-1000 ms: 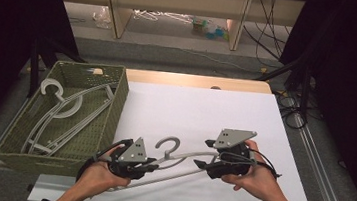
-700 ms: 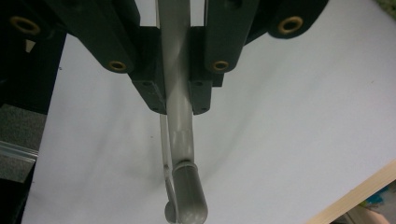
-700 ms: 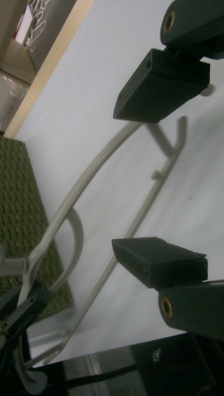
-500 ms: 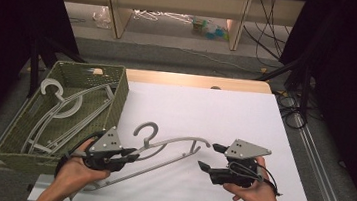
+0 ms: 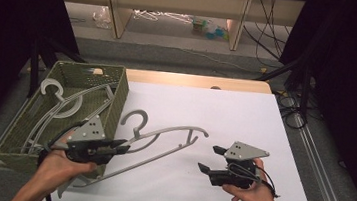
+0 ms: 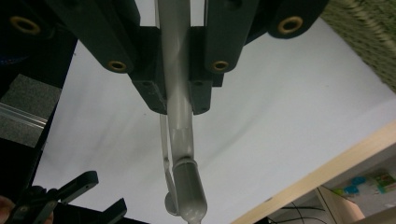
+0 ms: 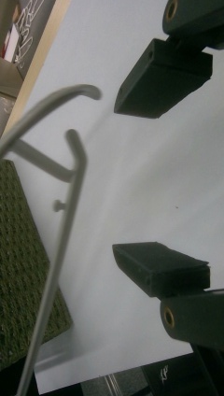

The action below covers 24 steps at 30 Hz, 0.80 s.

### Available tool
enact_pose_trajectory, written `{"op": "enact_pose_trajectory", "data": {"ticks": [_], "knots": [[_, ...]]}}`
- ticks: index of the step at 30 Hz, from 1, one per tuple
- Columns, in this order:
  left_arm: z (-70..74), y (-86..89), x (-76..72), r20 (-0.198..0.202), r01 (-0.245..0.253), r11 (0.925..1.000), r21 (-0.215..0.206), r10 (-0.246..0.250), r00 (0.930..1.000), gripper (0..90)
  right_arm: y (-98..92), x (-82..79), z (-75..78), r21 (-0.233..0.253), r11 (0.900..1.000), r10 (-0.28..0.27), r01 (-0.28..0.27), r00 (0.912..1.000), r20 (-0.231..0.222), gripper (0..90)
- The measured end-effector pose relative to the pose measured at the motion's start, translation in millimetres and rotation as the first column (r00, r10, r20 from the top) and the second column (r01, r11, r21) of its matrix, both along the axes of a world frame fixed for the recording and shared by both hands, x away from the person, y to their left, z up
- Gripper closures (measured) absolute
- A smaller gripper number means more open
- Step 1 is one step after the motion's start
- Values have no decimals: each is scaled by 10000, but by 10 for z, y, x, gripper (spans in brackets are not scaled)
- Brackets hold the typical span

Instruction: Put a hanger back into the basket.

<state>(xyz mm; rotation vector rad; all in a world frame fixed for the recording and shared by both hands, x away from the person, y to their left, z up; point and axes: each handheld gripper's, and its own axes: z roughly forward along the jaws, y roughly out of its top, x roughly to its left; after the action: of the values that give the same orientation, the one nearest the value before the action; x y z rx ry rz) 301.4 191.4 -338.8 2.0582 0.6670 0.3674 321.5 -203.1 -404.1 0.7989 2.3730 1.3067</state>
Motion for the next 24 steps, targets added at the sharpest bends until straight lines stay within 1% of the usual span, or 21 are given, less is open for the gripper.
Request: {"op": "enact_pose_trajectory", "data": {"ticks": [1,3,5,7,9,12,14,15,16,17,18,19,20,21,22,24], "knots": [[42,27,-1,-9,-34,10000,21,34,10000,787,1,-3,1,16,10000,37,-37,10000,-1,282],[142,100,6,192,-215,9998,60,214,9996,787,-3,-3,-4,22,10000,47,-47,10000,53,282],[246,184,18,532,-459,9989,129,452,9976,787,-7,3,-11,6,10000,11,-11,10000,10,282],[342,271,33,743,-653,9978,125,641,9952,786,-8,3,-25,4,10000,-14,14,10000,-89,282],[440,379,64,951,-912,9957,155,893,9914,787,-6,3,-40,-8,10000,-2,1,9999,-101,282],[525,539,114,1074,-1453,9894,15,1443,9837,787,2,10,-48,-45,10000,21,-22,9999,-150,281],[544,639,158,1090,-1769,9842,-65,1765,9782,787,2,7,-55,-22,10000,2,-2,9999,-101,280],[539,684,179,1111,-1981,9801,-90,1978,9739,787,0,9,-56,-28,10000,11,-11,9999,-103,280],[534,720,195,1110,-2098,9777,-37,2090,9716,787,-2,12,-55,-45,10000,14,-15,9999,-125,280],[513,779,229,1036,-2205,9753,-79,2202,9700,787,-2,13,-55,-53,10000,-2,1,9999,-145,280],[501,835,246,957,-2457,9693,-74,2453,9647,787,-3,15,-59,-71,10000,-10,10,9999,-139,280],[488,893,291,1092,-2384,9711,-125,2383,9650,787,-4,14,-63,-71,10000,1,-2,9999,-158,280],[480,929,306,1020,-2504,9680,-188,2510,9626,787,-4,11,-70,-59,10000,-23,22,9998,-194,280],[475,994,333,1045,-2758,9611,-180,2761,9554,787,-5,11,-73,-71,10000,-24,23,9998,-212,280],[476,1049,360,1124,-2875,9577,-105,2868,9514,787,-4,17,-77,-103,9999,-33,30,9998,-220,280],[474,1153,404,1051,-3252,9456,-107,3245,9400,787,1,22,-85,-141,9999,-57,54,9997,-230,277]]}}
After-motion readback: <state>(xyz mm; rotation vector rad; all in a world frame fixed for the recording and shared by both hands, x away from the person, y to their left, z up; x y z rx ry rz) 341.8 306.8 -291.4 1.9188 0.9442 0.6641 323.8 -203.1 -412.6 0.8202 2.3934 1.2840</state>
